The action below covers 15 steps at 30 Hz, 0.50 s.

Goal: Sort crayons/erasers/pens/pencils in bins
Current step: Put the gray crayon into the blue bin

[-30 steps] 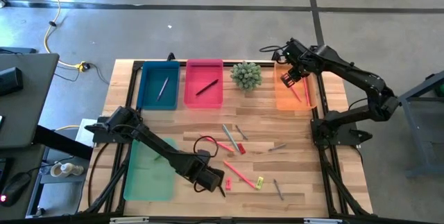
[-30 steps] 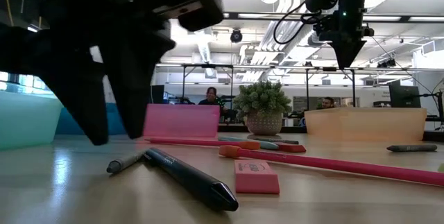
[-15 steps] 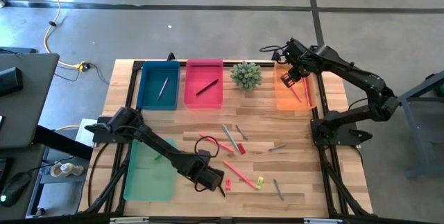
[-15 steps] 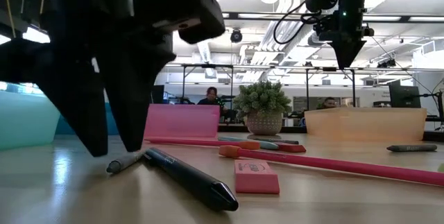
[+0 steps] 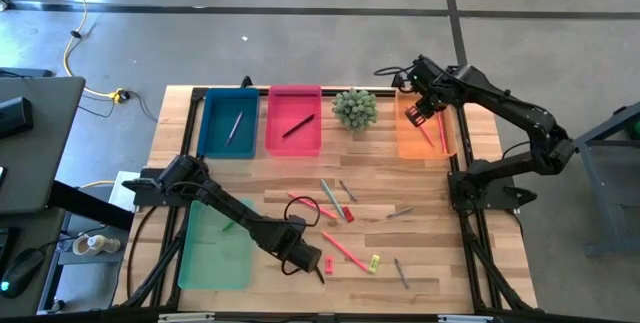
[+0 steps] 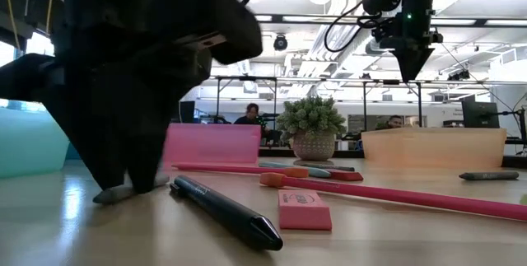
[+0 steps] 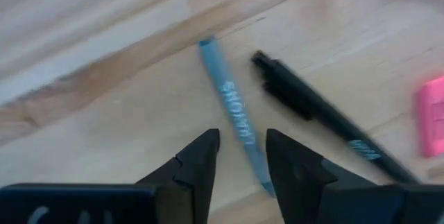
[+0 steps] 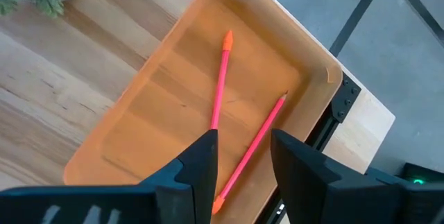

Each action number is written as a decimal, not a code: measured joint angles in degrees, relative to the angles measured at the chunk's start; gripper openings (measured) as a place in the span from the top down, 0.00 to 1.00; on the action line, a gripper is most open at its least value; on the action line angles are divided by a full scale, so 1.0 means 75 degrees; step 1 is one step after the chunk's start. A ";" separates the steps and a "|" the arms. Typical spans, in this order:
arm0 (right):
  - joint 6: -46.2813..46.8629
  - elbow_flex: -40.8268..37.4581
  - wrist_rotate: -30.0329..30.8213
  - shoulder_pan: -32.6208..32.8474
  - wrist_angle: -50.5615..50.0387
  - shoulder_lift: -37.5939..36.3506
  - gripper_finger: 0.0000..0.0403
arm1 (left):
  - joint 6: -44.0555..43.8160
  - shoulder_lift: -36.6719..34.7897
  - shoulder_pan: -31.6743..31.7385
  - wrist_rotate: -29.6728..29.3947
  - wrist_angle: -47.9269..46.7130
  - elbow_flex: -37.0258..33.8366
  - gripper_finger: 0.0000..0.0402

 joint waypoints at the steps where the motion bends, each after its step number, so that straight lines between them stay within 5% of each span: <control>1: -0.0021 0.0000 0.0000 0.0001 -0.0033 0.0000 0.69 | 0.0113 0.0005 0.0000 0.0000 -0.0073 -0.0005 0.74; 9: -0.0045 0.0000 -0.0011 -0.0002 -0.0256 0.0000 0.69 | 0.0850 0.0011 0.0000 0.0003 -0.0298 -0.0020 0.96; 15: -0.0150 0.0000 -0.0096 0.0004 -0.0393 -0.0011 0.69 | 0.1045 -0.0038 -0.0001 0.0002 -0.0300 -0.0039 0.97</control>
